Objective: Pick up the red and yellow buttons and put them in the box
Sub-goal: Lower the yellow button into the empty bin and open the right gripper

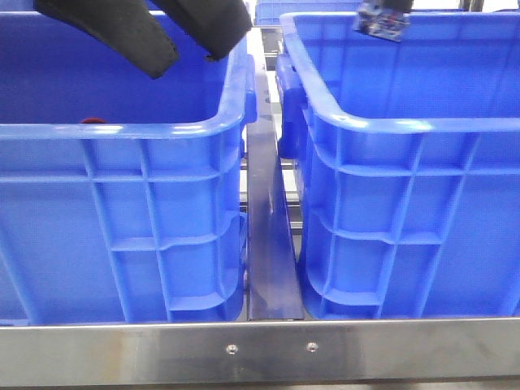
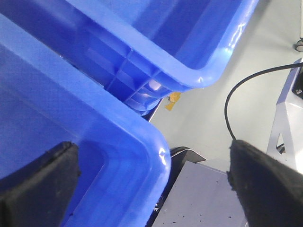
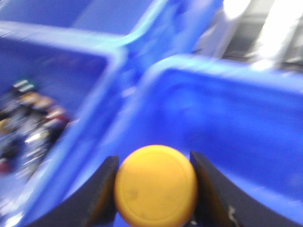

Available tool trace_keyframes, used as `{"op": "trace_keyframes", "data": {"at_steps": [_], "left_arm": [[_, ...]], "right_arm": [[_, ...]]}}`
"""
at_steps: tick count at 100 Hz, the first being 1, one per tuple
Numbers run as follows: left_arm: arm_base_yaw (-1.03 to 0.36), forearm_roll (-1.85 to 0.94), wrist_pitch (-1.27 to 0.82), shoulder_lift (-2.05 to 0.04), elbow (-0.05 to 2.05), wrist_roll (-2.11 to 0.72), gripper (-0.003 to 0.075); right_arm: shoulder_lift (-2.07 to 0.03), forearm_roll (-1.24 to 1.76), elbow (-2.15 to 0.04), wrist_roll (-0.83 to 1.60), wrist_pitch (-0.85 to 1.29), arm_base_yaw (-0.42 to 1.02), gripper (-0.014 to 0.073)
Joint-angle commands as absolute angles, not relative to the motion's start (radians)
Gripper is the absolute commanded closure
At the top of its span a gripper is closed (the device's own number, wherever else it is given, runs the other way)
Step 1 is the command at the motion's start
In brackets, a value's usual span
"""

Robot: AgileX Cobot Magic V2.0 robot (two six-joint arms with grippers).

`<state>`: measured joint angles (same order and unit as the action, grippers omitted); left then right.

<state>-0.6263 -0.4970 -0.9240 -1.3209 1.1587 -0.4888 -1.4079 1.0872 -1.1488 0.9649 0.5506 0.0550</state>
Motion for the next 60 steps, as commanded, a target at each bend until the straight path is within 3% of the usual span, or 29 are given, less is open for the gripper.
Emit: {"op": "trace_keyframes", "data": {"at_steps": [1,22,60], "left_arm": [[-0.633,-0.532,-0.894,-1.296,1.188,-0.492,0.0113],[-0.633,-0.532,-0.892,-1.296,1.188,-0.492,0.0113],[-0.633,-0.532,-0.875,-1.296,1.188,-0.492,0.0113]], "right_arm": [[-1.405,1.117,-1.182,0.985,0.418,0.049,0.0437],[-1.503,1.117,-1.182,0.985,0.238,0.049,0.0437],[-1.681,1.122,-1.184,0.985,0.105,0.049,0.0437]]}}
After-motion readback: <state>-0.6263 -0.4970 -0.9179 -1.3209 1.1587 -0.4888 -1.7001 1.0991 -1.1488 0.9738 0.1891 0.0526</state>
